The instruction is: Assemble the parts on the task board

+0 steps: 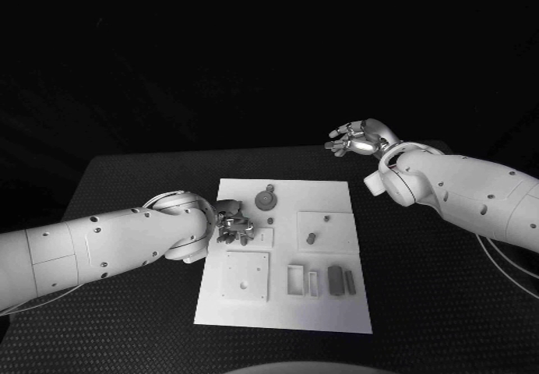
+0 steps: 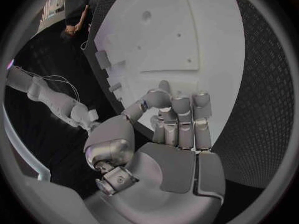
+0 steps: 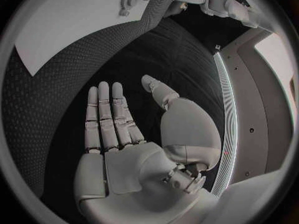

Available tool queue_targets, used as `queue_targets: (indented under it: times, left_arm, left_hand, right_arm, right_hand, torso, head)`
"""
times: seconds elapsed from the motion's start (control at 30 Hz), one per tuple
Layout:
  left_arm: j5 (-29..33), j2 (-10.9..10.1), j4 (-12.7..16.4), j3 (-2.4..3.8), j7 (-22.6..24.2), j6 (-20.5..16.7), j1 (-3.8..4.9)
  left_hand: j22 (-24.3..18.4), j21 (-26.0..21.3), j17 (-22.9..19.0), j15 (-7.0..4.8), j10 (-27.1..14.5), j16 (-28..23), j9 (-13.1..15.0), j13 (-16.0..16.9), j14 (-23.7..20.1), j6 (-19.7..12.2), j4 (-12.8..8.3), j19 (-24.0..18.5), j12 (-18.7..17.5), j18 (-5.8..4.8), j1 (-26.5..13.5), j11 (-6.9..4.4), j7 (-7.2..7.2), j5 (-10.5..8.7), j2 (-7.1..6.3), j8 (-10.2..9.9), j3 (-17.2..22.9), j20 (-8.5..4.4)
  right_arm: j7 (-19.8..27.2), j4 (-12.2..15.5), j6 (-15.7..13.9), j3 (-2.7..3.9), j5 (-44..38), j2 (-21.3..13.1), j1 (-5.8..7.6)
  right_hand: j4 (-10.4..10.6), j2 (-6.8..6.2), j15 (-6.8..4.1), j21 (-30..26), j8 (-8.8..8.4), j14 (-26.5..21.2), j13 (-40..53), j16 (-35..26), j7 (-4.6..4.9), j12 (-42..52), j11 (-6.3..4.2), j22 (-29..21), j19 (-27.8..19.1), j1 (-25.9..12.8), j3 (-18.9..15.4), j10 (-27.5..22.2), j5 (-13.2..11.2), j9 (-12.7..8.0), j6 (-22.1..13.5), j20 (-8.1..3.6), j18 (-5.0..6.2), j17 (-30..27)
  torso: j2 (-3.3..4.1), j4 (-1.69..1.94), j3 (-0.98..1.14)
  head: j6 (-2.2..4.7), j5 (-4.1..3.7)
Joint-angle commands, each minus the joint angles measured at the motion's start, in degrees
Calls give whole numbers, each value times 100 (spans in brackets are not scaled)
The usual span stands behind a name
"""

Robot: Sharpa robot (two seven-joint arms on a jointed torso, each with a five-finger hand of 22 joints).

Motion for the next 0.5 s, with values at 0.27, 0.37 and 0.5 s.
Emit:
queue_targets:
  times: [0.27, 0.37, 0.5]
  left_arm:
    - [-20, 50, -13, 5, -80, 272, 33]
    - [-268, 68, -14, 5, -106, 271, 39]
    - [-348, 76, -15, 5, -124, 270, 42]
  left_hand:
    - [110, 35, -12, -52, -209, 32, 6, -4, -3, 309, -16, -1, 35, -6, 125, -171, -266, 46, 244, 24, -12, -629]
    - [110, 35, -12, -52, -210, 33, 6, -4, -4, 308, -20, -2, 36, -5, 123, -172, -267, 50, 245, 24, -7, -630]
    - [111, 38, -14, -55, -210, 37, 8, -6, -3, 311, -26, -3, 41, -1, 126, -175, -269, 63, 234, 26, 7, -633]
  right_arm:
    - [51, 1, 76, 3, -5, 2, 0]
    - [51, 2, 80, 3, -5, 3, 0]
    - [51, 2, 79, 3, -5, 5, 0]
  right_hand:
    - [-8, 15, 27, -42, 34, -7, -9, -34, 109, 21, 441, 11, 20, -32, -23, -679, 22, -8, 86, 7, -61, 10]
    - [-8, 16, 27, -44, 35, -6, -11, -35, 109, 21, 441, 12, 21, -31, -23, -679, 21, -9, 87, 8, -61, 11]
    - [-9, 15, 27, -46, 35, -6, -12, -36, 109, 22, 442, 14, 21, -31, -24, -679, 19, -10, 86, 8, -61, 12]
  torso:
    - [1, -5, 0]
    - [1, -6, 2]
    - [0, -5, 1]
  head:
    - [2, 13]
    - [3, 14]
    - [-1, 16]
